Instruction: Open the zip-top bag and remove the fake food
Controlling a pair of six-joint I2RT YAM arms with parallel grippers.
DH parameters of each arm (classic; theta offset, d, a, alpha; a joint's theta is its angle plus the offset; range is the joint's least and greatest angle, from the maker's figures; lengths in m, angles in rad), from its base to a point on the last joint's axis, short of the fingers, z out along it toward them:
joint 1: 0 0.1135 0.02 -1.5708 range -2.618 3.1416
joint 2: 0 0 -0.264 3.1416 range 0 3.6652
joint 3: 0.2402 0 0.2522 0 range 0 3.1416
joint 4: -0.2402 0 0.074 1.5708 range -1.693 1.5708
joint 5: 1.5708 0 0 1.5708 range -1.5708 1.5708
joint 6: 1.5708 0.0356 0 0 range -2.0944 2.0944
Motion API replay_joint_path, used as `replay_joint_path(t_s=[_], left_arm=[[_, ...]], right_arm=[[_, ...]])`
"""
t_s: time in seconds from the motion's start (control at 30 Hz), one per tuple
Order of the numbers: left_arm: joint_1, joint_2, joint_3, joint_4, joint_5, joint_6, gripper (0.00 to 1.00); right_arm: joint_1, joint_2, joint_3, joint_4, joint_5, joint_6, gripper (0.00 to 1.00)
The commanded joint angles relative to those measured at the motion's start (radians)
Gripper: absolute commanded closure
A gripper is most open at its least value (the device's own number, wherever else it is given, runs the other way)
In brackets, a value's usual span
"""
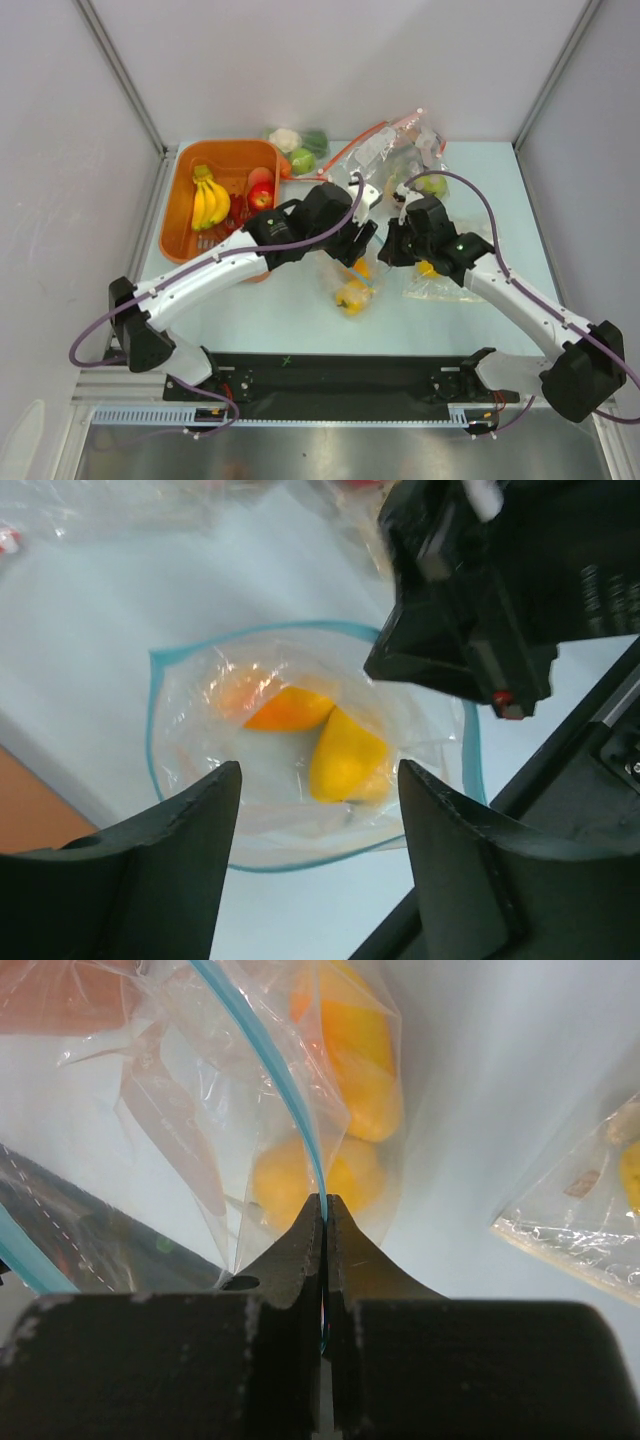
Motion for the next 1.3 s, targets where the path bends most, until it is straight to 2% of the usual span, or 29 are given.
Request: replay_joint_path(t_s=[0.0,0.07,0.13,0.23,0.33,0.37,0.43,0.6,0.7,0.97,1.27], left_arm=[[0.0,-0.026,-0.048,0.01,0.015,-0.07,0.35],[0.0,0.011,-0.062,-0.014,0.004,-0.081,0.41],[0.001,0.04,-0.053,-0.054,-0.003,-0.087,0.43],[0.001,0.071,-0.05,-0.079,-0.031,-0.081,0.36],[0.0,0.072,-0.048,-0.059,-0.029,-0.069,0.26],[0.0,0.074,-0.048,-0.048,-0.022,-0.066,0.2],[0.0,0.097,-0.044,-0.034,-0.025,-0.057,0.15],[0.0,0.238,0.016,-0.069,-0.068,-0.066,0.15],[0.001,0.259,-0.013,-0.03,-0.071,-0.072,0.15],[0.033,0.266,-0.053,0.05,0.055,-0.092,0.18],[0.147,0.206,-0.283,0.263,0.275,-0.15,0.2]], right_arm=[[-0.017,-0.036,-0.014,0.013,-0.023,-0.001,1.0],[-0.019,-0.039,-0.016,0.008,-0.028,0.001,1.0],[-0.019,-0.047,-0.022,0.01,-0.028,0.001,1.0],[-0.017,-0.051,-0.026,0.005,-0.031,-0.005,1.0],[-0.011,-0.056,-0.034,0.013,-0.048,-0.01,1.0],[-0.008,-0.056,-0.037,0.017,-0.055,-0.01,1.0],[0.007,-0.051,-0.039,0.019,-0.051,-0.01,1.0],[0.037,-0.054,-0.039,0.019,-0.037,-0.001,1.0],[0.047,-0.071,-0.048,0.01,-0.026,0.007,1.0],[0.047,-0.093,-0.051,-0.012,0.009,0.024,1.0],[0.015,-0.1,-0.052,-0.022,0.049,0.061,1.0]])
